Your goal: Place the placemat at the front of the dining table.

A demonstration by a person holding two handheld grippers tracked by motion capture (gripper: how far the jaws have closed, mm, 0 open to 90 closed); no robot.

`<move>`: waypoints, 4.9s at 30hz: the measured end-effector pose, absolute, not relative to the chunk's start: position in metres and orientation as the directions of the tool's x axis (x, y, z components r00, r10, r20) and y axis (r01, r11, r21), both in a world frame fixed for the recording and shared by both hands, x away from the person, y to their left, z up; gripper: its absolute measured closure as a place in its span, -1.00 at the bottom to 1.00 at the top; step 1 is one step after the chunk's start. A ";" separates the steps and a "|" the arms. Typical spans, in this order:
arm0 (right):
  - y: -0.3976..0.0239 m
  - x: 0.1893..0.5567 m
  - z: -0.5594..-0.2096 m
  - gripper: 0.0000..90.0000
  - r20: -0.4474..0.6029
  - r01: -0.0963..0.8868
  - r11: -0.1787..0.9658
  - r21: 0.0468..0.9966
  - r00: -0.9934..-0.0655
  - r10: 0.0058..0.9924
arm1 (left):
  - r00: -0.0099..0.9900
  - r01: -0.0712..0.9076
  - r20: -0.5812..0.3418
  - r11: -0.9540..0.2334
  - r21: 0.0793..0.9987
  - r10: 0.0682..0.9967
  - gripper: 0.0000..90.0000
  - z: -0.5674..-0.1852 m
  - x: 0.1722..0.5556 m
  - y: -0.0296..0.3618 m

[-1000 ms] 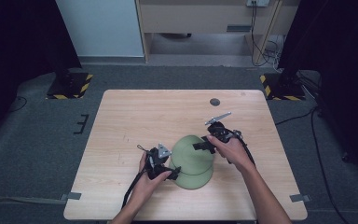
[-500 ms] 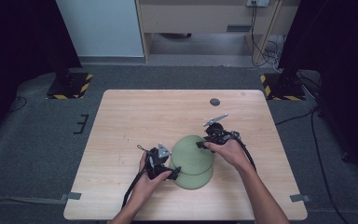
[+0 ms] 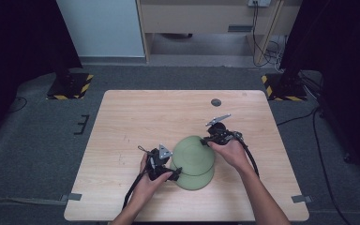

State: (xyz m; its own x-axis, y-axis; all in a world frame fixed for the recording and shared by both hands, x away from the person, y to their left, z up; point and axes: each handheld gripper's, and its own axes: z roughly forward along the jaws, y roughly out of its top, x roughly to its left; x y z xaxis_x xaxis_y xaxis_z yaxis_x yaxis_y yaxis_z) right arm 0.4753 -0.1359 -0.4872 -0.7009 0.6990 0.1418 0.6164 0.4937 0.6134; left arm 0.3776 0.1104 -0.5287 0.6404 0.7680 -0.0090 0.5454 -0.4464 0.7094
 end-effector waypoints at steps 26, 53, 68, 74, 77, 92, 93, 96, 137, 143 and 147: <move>-0.149 0.474 -0.469 0.90 0.115 0.607 0.470 0.641 -0.681 0.723 | 0.634 0.547 -0.013 -0.437 0.714 0.773 -1.00 -0.529 0.377 0.111; -0.162 0.469 -0.431 0.90 0.114 0.578 0.434 0.691 -0.680 0.725 | 0.547 0.577 -0.028 -0.353 0.737 0.837 -0.95 -0.517 0.388 0.149; -0.163 0.470 -0.420 0.91 0.120 0.576 0.421 0.701 -0.677 0.726 | 0.498 0.600 -0.036 -0.314 0.736 0.866 -0.95 -0.518 0.395 0.168; -0.160 0.472 -0.421 0.91 0.094 0.571 0.430 0.699 -0.669 0.737 | 0.472 0.603 -0.022 -0.305 0.737 0.881 -0.94 -0.519 0.397 0.176; -0.159 0.475 -0.423 0.91 0.089 0.574 0.430 0.697 -0.664 0.743 | 0.462 0.604 -0.012 -0.304 0.736 0.887 -0.94 -0.520 0.399 0.180; -0.154 0.480 -0.413 0.91 0.080 0.571 0.417 0.707 -0.651 0.755 | 0.366 0.653 -0.013 -0.247 0.716 0.930 -0.94 -0.527 0.408 0.209; -0.154 0.480 -0.413 0.91 0.078 0.571 0.419 0.706 -0.651 0.755 | 0.359 0.657 -0.014 -0.242 0.714 0.933 -0.94 -0.528 0.409 0.212; -0.154 0.482 -0.413 0.91 0.079 0.570 0.419 0.707 -0.652 0.754 | 0.342 0.662 -0.003 -0.239 0.710 0.940 -0.94 -0.529 0.411 0.218; -0.134 0.523 -0.390 0.91 0.089 0.568 0.334 0.752 -0.590 0.802 | 0.327 0.677 0.001 -0.235 0.697 0.945 -1.00 -0.537 0.421 0.233; -0.126 0.531 -0.386 0.91 0.098 0.567 0.317 0.760 -0.583 0.807 | 0.319 0.679 0.001 -0.230 0.697 0.948 -1.00 -0.537 0.420 0.233; -0.120 0.538 -0.386 0.91 0.106 0.571 0.302 0.763 -0.572 0.814 | 0.316 0.679 -0.001 -0.226 0.699 0.949 -1.00 -0.537 0.420 0.232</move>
State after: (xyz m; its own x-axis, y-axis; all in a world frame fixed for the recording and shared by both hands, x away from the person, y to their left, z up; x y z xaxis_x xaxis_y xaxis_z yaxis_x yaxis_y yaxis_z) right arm 0.5381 -0.1201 -0.3856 -0.5716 0.8137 0.1057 0.5713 0.3022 0.7631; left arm 0.4201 0.2325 -0.5372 0.3163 0.9487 -0.0010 0.6787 -0.2256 0.6989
